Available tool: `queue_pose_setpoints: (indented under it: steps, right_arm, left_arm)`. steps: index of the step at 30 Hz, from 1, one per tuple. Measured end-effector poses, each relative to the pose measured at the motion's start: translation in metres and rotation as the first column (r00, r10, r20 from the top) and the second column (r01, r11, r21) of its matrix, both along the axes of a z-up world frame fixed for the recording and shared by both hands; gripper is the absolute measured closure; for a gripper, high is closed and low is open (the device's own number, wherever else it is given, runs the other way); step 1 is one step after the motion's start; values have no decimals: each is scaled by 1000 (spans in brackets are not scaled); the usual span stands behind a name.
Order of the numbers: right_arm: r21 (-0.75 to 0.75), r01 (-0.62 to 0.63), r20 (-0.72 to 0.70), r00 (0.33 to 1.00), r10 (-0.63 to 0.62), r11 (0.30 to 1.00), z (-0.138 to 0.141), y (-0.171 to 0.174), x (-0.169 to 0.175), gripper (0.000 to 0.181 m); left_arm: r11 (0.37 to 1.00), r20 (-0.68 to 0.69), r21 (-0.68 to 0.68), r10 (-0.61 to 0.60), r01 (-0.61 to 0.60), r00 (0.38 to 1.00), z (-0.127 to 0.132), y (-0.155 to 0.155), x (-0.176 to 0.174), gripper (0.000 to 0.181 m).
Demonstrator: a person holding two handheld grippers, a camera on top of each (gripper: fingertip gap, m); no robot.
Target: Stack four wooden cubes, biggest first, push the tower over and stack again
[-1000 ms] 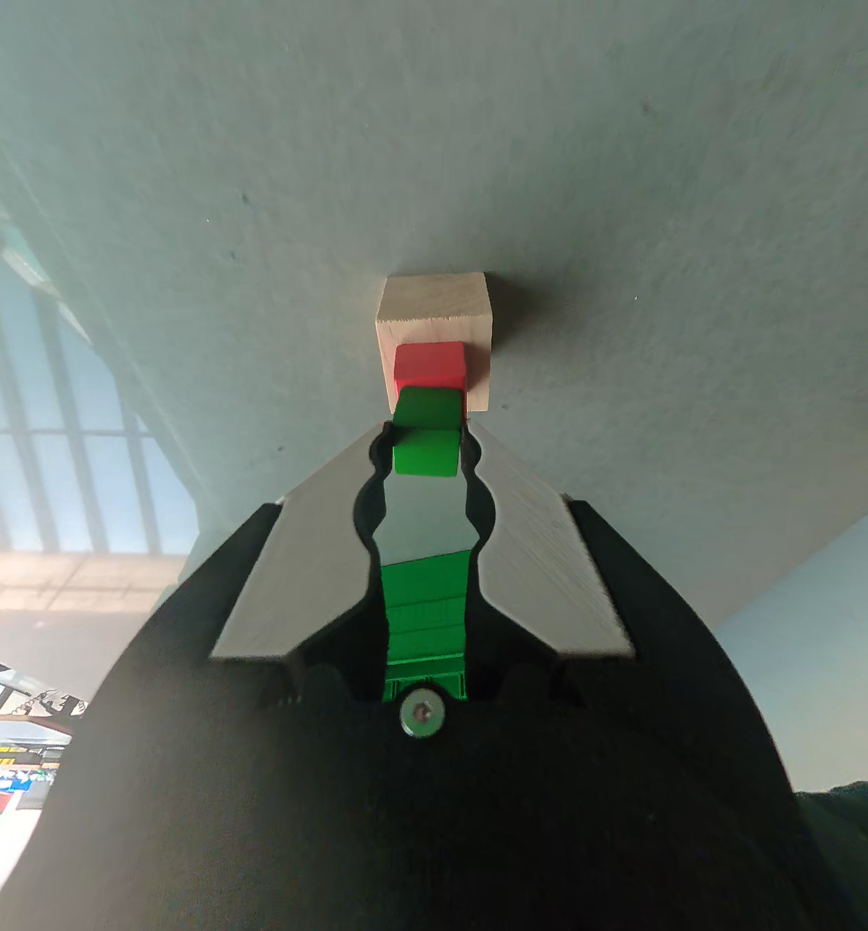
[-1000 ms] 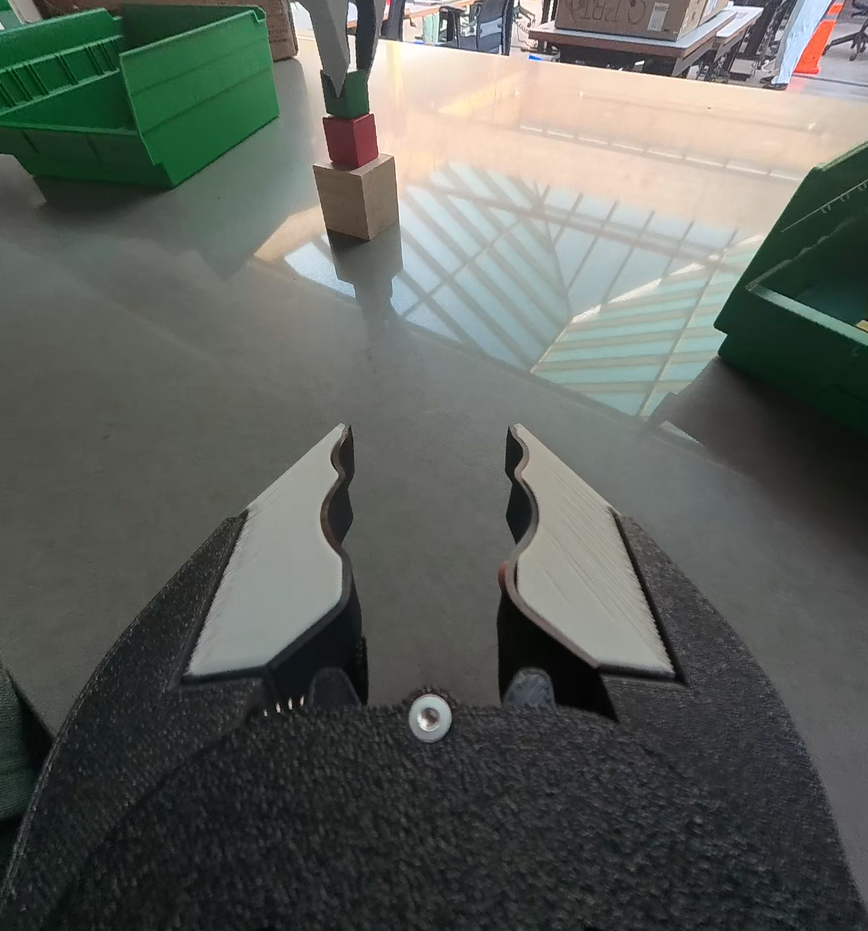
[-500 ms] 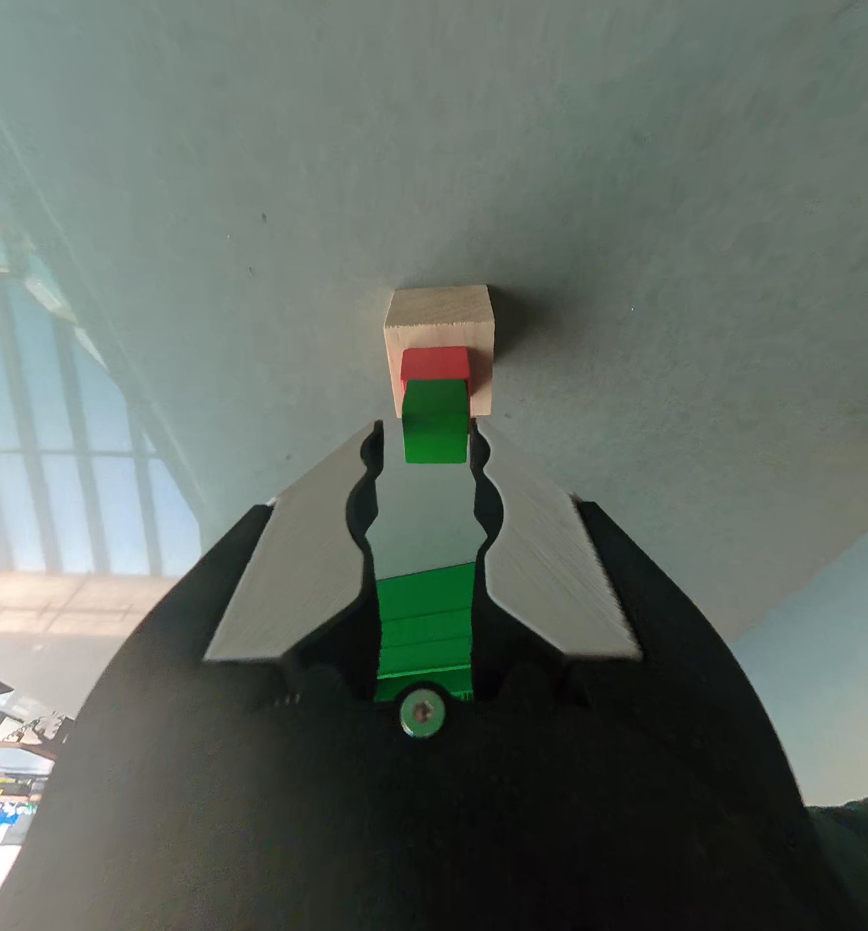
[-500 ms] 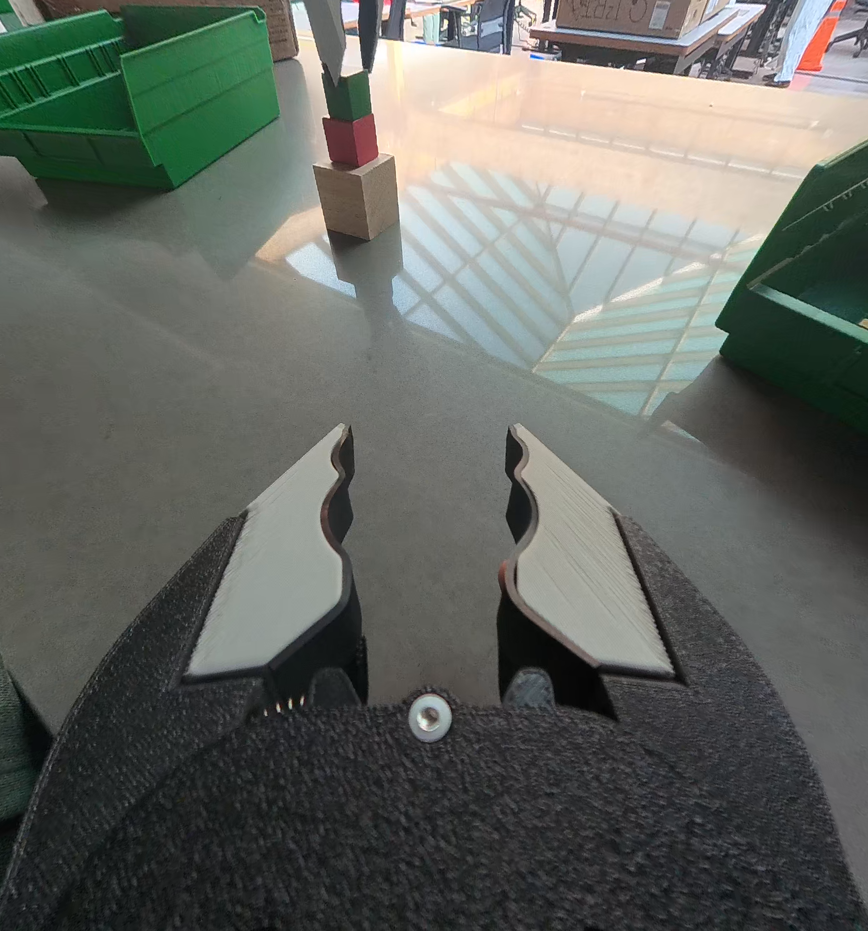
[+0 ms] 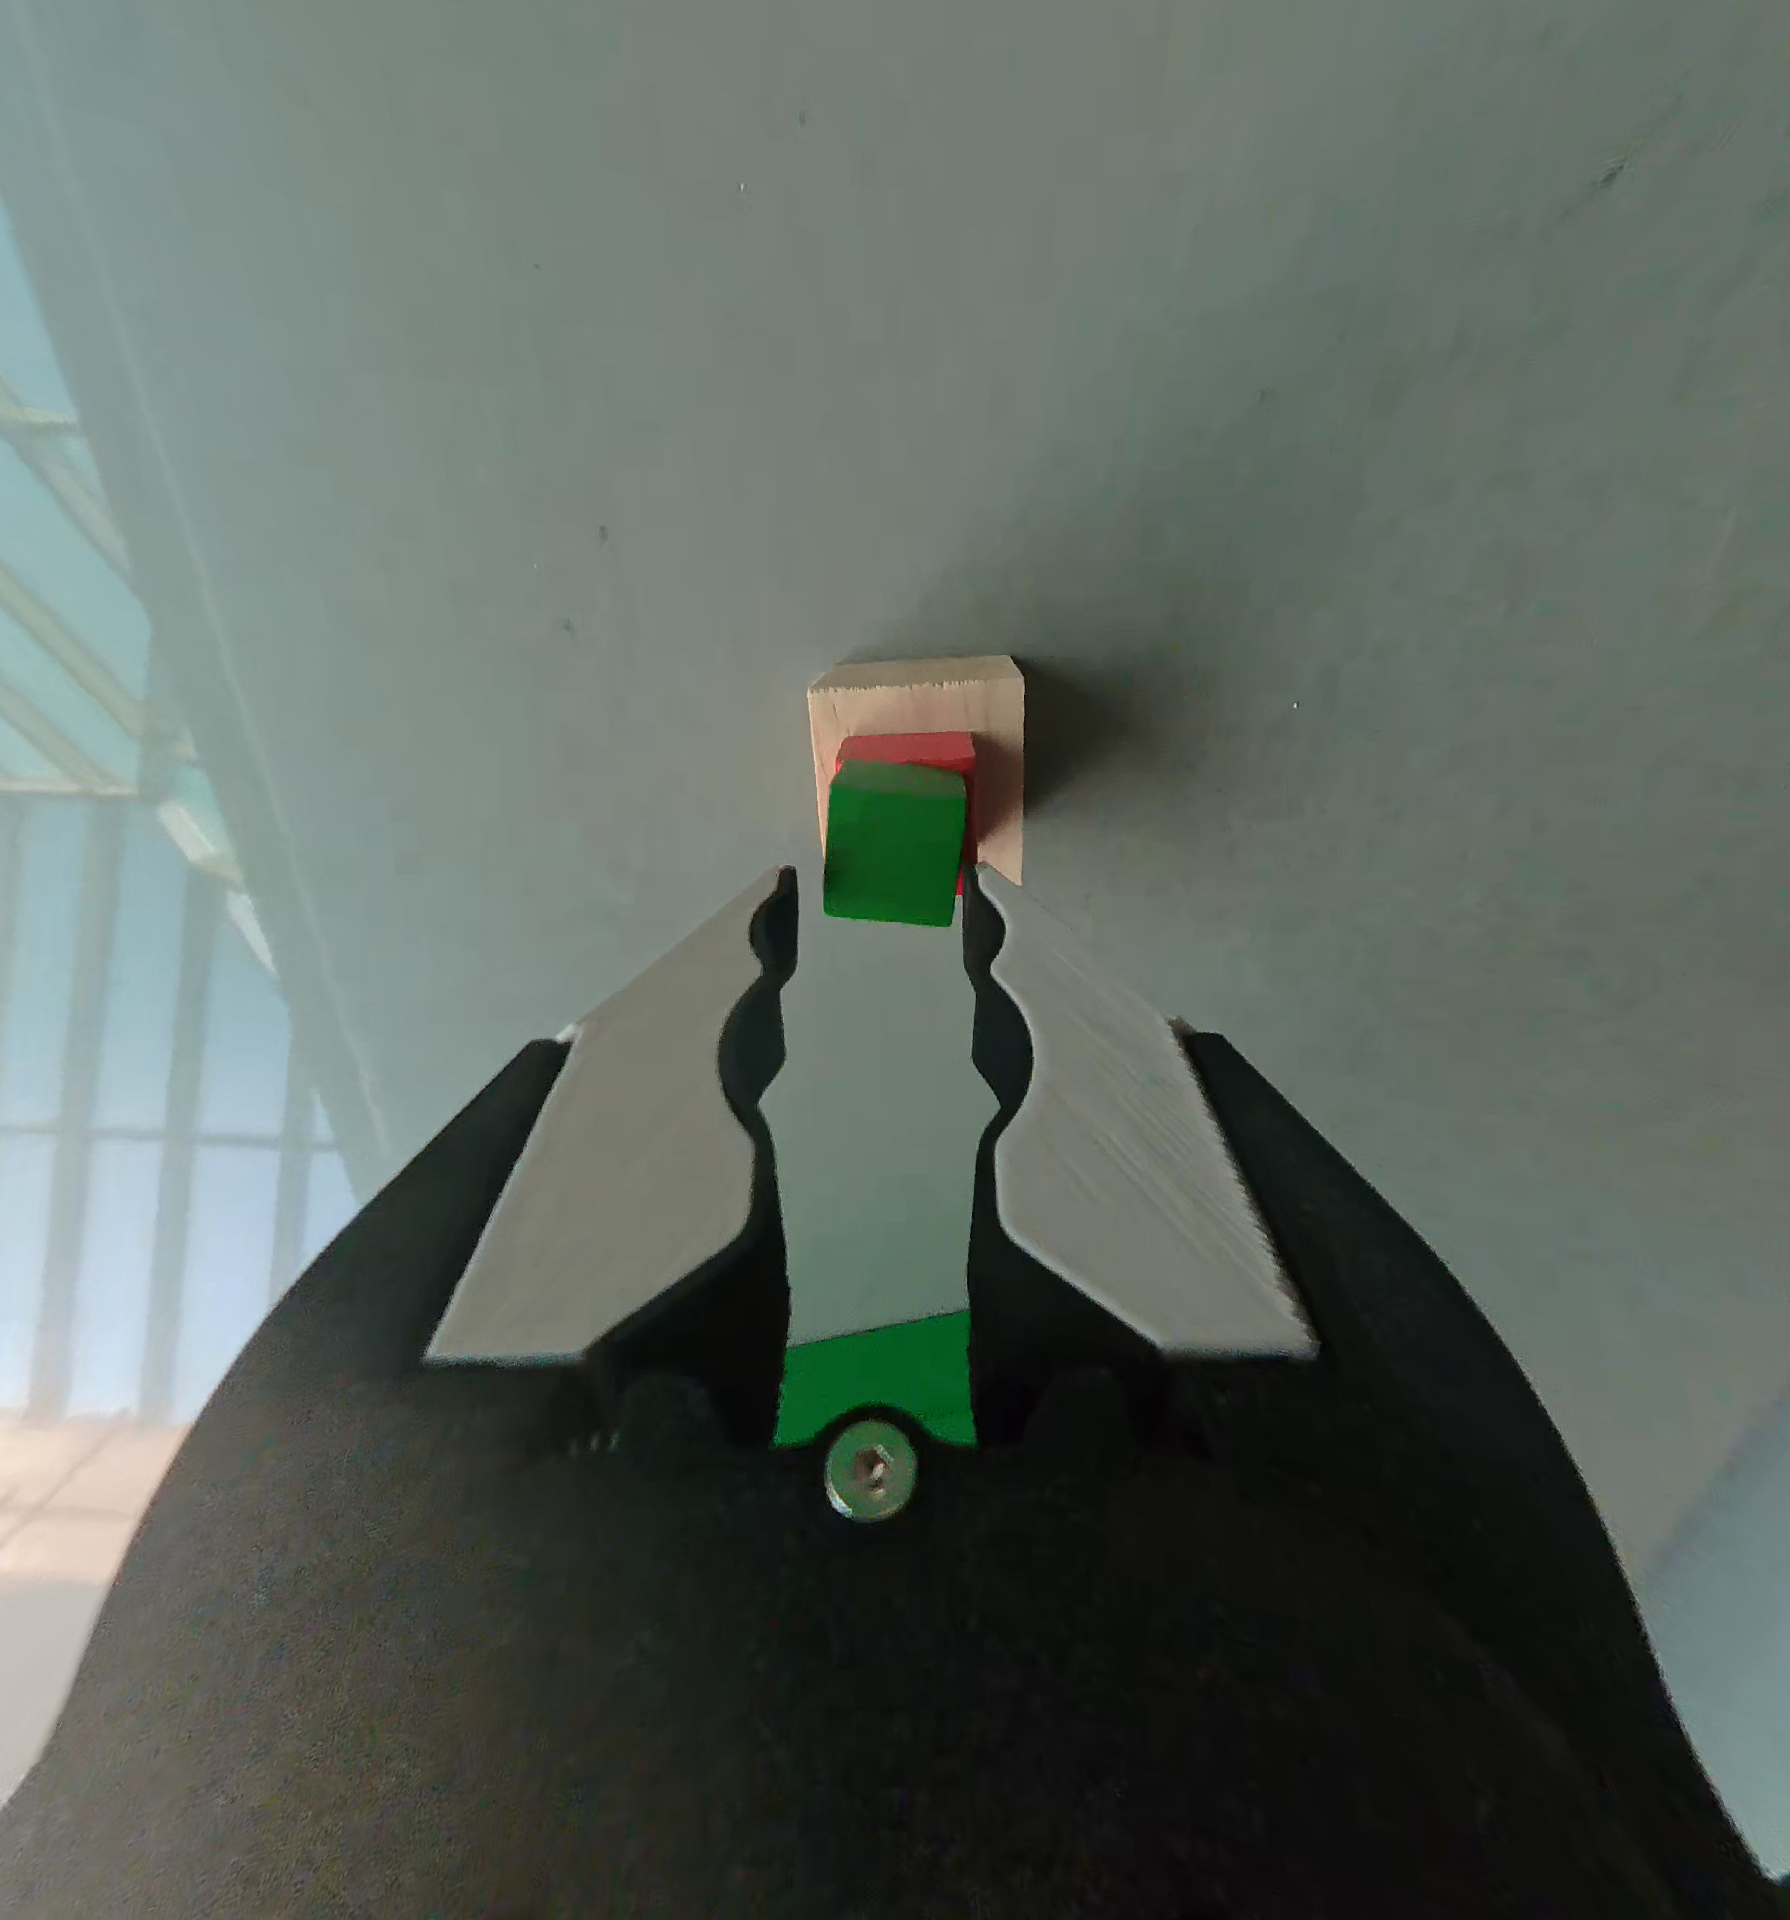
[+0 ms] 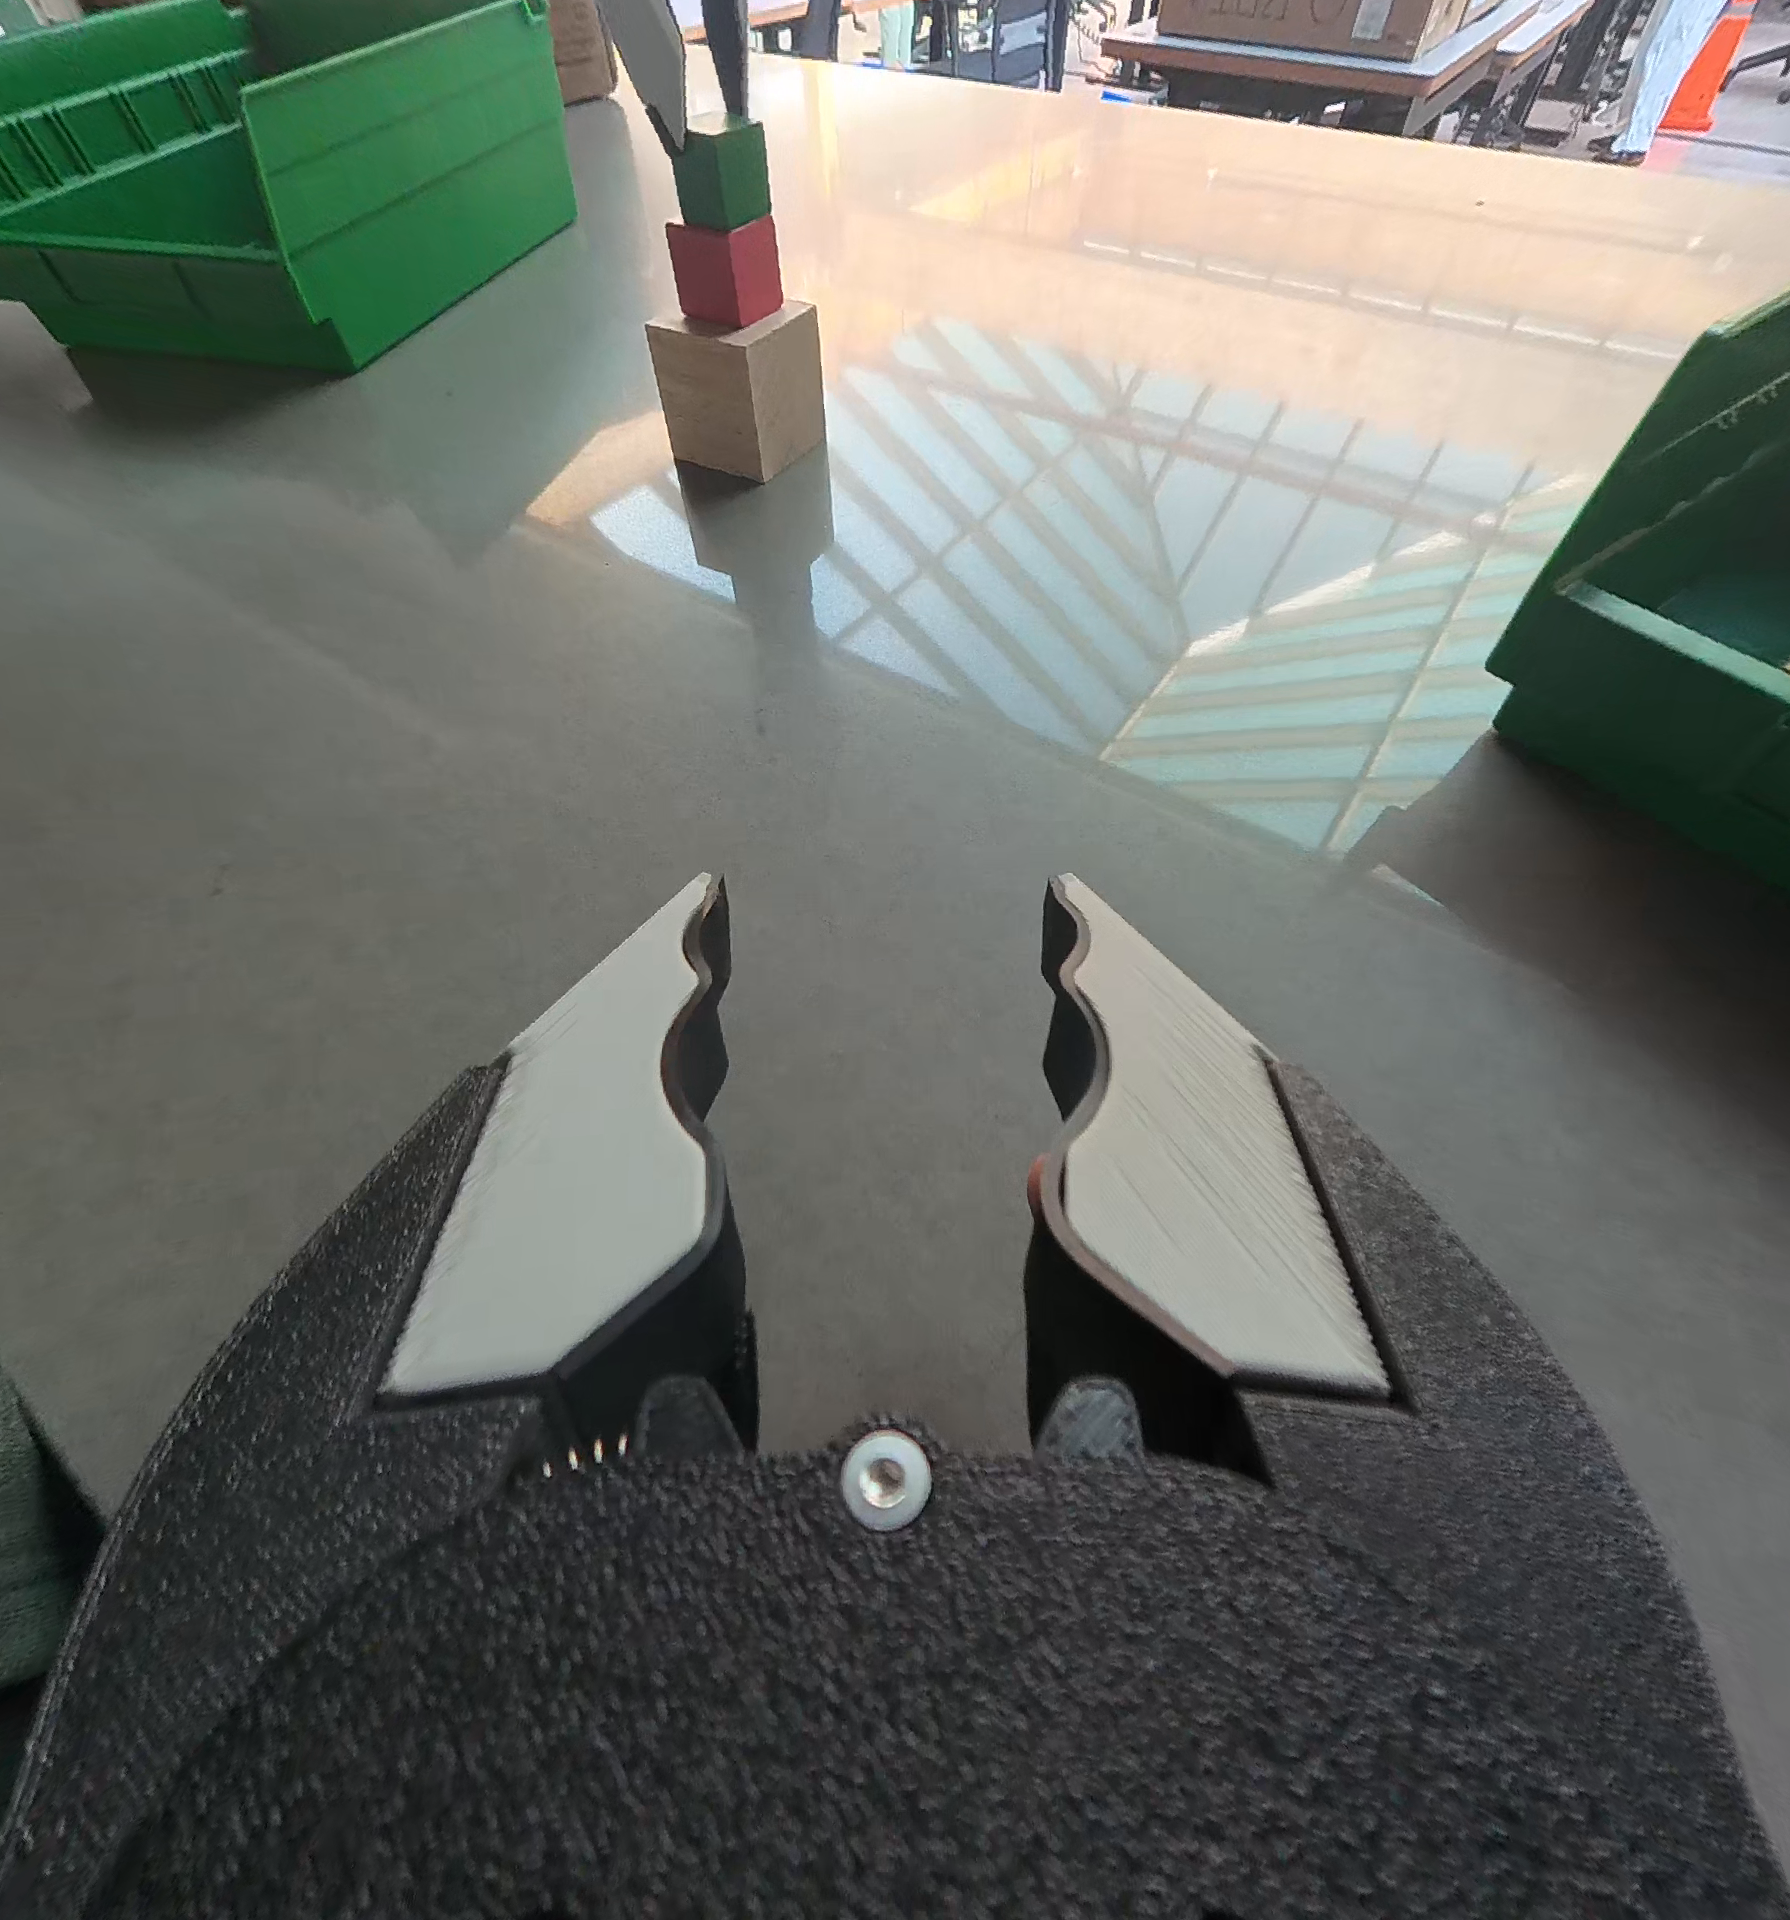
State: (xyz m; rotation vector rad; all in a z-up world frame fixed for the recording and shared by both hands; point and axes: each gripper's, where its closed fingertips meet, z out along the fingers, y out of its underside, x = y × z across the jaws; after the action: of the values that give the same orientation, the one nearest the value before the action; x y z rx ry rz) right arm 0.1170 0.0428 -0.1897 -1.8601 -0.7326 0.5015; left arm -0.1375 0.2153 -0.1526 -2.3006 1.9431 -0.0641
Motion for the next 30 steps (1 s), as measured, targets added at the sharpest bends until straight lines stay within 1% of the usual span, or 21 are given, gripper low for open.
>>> queue_pose_setpoints:
  steps: [4, 18, 30]
  right_arm:
    - [-2, -4, 3, 1000, 4, 1000, -1, 1, -1, 120]
    - [1, -4, 4, 1000, 4, 1000, 0, 0, -2, 121]
    - [2, -3, -2, 1000, 3, 1000, 1, 1, -1, 121]
  left_arm:
    - [1000, 13, -6, 6, -6, 1000, -4, -1, -1, 155]
    - [998, 26, -14, 57, -56, 998, -5, -3, -3, 155]
    - [997, 15, -21, 71, -71, 997, -9, -5, -5, 155]
